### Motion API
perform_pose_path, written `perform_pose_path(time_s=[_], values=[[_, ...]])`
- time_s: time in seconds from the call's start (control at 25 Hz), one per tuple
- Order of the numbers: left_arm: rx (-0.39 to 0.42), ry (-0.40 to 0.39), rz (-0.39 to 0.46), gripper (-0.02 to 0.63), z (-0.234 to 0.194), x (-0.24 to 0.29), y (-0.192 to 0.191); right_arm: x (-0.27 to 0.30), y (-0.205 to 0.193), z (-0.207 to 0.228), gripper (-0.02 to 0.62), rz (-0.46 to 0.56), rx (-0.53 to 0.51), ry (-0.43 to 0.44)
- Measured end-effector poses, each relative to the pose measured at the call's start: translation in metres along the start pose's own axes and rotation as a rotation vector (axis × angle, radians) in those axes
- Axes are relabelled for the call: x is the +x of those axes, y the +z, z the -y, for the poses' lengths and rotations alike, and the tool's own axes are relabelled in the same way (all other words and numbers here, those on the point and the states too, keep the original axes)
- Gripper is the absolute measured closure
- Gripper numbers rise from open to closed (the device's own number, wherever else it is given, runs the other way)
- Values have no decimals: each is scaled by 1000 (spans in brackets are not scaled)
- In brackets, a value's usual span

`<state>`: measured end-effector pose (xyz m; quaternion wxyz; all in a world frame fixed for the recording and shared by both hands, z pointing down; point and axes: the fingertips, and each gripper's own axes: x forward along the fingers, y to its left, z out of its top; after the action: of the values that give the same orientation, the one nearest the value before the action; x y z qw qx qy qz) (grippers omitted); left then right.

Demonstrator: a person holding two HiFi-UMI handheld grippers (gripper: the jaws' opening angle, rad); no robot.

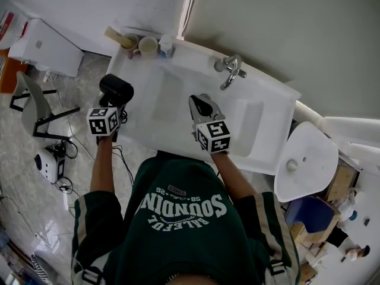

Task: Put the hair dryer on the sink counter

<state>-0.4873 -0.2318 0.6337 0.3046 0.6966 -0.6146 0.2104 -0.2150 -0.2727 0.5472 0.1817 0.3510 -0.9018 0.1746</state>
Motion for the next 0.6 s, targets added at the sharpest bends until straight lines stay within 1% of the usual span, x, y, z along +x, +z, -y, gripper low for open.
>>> perform_pose_path(time_s=[0.16, 0.36, 0.6], values=[[-8, 9, -34, 273, -5, 20, 0, -1, -3, 7, 591, -4, 13, -20], [-8, 7, -50, 275, -7, 44, 4, -5, -7, 21, 591, -6, 39, -57], [-38, 15, -80, 276, -11, 66, 4, -10, -13, 35, 591, -13, 66, -88]])
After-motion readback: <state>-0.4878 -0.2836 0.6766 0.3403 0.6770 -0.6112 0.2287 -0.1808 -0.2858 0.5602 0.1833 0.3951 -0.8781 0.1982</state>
